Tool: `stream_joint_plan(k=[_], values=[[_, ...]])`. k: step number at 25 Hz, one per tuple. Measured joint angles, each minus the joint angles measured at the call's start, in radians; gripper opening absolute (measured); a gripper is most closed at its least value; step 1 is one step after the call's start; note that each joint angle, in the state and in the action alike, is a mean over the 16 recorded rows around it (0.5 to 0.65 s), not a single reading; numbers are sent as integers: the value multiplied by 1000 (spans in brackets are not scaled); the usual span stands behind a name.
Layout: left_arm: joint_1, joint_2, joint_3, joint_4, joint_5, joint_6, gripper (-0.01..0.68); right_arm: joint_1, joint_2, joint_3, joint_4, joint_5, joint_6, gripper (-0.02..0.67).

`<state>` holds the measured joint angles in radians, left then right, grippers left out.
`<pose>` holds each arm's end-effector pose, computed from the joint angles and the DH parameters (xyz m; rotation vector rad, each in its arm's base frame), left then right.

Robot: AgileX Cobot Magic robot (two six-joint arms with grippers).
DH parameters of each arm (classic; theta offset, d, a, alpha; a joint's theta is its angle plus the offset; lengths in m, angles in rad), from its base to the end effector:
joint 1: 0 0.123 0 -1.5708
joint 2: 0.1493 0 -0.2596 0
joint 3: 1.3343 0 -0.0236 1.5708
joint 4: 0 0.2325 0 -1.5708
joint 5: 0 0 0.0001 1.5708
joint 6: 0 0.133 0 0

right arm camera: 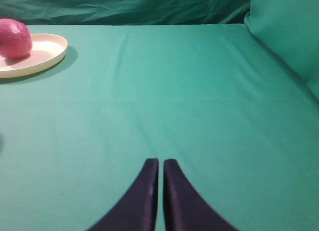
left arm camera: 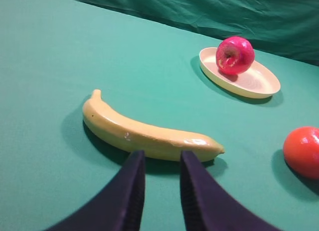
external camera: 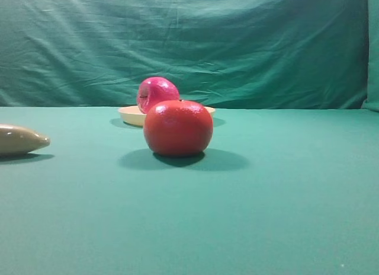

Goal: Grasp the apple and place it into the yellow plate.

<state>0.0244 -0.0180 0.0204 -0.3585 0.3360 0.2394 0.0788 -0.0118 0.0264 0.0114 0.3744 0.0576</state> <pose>0.1012 -0.0130 0.1698 -0.0299 1.8031 -0.1588 0.0996 0.0084 0.1594 -0.0128 1.8739 0.1052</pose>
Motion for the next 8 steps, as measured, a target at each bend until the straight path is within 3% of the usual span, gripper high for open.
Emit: stream_joint_plan(k=[8], values=[[0,0,0,0,0,0,157,0,0,0,0,1,0,0]])
